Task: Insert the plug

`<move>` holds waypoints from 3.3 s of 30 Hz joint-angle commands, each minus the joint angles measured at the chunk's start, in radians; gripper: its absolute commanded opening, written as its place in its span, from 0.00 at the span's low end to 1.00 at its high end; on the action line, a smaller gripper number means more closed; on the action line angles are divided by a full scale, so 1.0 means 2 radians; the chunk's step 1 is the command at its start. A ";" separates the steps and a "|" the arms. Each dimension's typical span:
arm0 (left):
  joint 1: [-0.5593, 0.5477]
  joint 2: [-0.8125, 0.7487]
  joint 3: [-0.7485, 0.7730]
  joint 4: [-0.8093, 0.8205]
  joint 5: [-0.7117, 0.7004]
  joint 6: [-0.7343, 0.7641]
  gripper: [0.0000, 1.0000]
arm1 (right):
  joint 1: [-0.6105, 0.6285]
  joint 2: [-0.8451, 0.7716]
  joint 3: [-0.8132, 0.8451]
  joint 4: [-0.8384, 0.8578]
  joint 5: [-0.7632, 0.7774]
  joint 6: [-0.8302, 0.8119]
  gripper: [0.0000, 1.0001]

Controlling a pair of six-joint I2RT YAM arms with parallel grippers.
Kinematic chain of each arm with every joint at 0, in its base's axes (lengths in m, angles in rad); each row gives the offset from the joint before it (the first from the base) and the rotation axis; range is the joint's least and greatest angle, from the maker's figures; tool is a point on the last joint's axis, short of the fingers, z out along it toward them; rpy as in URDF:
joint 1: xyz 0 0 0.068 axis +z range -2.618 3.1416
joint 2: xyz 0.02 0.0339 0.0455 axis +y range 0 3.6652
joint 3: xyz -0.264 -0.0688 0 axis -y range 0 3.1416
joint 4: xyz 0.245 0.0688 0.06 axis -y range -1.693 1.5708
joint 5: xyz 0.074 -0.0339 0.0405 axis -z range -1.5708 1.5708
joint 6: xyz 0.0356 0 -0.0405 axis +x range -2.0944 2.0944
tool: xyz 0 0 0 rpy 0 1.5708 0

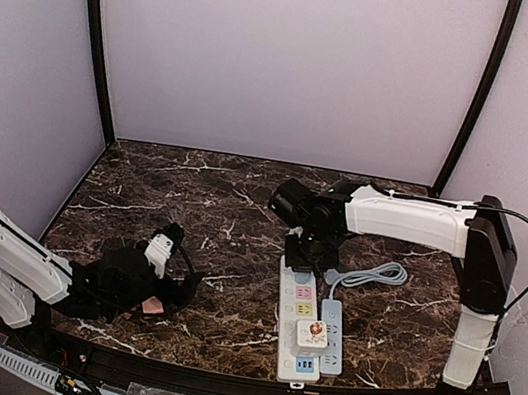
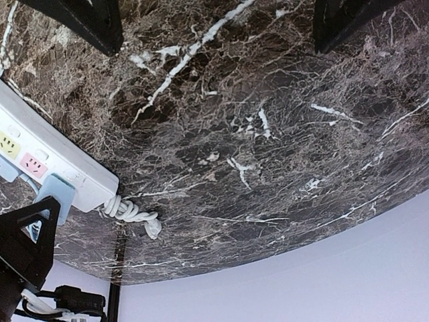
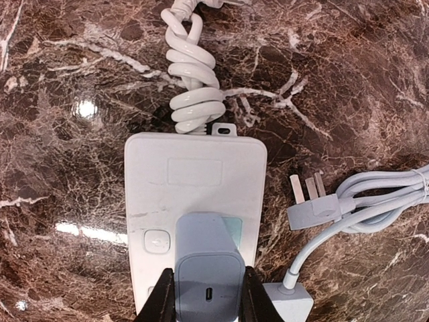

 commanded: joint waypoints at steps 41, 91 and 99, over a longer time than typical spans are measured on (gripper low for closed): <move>0.003 -0.030 -0.019 0.002 -0.007 0.000 0.99 | 0.021 0.153 0.092 0.046 -0.035 -0.051 0.00; -0.074 -0.136 0.032 -0.375 0.026 -0.204 0.85 | 0.046 0.105 0.062 0.106 -0.034 -0.203 0.99; -0.096 -0.109 0.041 -0.414 0.039 -0.250 0.81 | 0.050 0.087 0.016 0.165 -0.094 -0.241 0.99</move>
